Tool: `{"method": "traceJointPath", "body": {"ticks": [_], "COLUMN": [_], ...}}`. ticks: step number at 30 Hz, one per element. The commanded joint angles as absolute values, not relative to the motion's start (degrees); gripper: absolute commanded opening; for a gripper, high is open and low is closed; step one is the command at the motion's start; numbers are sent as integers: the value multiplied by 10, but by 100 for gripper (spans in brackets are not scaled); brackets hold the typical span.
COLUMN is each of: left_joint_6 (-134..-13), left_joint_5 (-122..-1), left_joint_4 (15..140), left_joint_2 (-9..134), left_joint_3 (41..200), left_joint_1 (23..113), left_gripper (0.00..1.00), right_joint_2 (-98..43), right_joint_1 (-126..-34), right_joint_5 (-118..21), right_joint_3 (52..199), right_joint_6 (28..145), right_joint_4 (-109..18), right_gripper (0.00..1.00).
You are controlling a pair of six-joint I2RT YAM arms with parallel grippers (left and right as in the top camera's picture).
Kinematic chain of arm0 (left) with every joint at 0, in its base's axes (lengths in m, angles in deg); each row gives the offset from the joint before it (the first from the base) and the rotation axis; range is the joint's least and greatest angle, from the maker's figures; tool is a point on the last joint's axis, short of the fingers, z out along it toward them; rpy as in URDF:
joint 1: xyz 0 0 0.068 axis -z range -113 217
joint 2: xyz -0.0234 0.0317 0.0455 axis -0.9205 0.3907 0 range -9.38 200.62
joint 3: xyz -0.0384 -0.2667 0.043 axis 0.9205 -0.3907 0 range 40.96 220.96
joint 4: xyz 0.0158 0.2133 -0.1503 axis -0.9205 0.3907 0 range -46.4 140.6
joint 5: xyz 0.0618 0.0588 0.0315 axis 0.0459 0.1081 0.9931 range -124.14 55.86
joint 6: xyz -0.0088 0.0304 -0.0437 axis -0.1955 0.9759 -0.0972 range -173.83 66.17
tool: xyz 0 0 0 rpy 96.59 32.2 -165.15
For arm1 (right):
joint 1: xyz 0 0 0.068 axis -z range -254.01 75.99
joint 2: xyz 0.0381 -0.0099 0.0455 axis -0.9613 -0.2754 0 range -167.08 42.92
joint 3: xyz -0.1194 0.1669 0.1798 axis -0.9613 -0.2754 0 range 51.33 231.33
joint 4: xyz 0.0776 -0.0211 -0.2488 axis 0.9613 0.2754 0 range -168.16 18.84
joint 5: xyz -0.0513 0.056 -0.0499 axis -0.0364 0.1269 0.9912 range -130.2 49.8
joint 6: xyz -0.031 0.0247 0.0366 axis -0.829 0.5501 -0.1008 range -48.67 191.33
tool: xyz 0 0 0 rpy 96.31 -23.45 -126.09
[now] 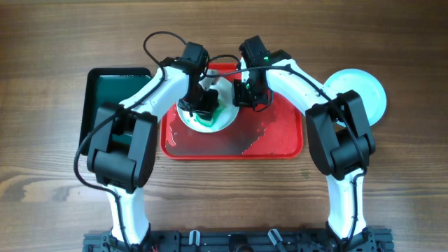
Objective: Clean dirty plates on tray and stack at the side
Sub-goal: 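Scrub the third plate with the sponge in the left gripper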
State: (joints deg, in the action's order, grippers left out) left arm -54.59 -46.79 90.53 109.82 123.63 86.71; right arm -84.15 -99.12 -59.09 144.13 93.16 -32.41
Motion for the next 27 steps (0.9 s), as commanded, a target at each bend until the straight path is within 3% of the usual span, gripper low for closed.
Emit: {"method": "traceJointPath", "body": {"ticks": [1, 4, 10, 14, 17, 23, 27], "left_joint_6": [-698, -723, -723, -672, -561, -453, -352], "left_joint_5": [-134, -85, -113, -257, -438, -574, -564], "left_joint_4": [906, 898, 810, 744, 729, 814, 963], "left_joint_2": [1115, 1115, 1115, 1115, 1115, 1115, 1115], "left_joint_3": [1227, 1227, 1227, 1227, 1227, 1227, 1227], "left_joint_1": [859, 859, 870, 871, 871, 870, 864], "left_gripper": [4, 4, 4, 4, 4, 4, 4], "right_joint_2": [-861, -861, -861, -861, -861, -861, -861], "right_joint_1": [-994, -994, -994, -994, -995, -994, -994], "right_joint_5": [-581, -581, -581, -584, -584, -586, -585], "right_joint_3": [1425, 1425, 1425, 1425, 1425, 1425, 1425], "right_joint_6": [925, 925, 923, 913, 908, 908, 908], "right_joint_4": [-319, -319, -319, -319, -319, -320, -320], "right_gripper": [4, 4, 4, 4, 4, 4, 4]}}
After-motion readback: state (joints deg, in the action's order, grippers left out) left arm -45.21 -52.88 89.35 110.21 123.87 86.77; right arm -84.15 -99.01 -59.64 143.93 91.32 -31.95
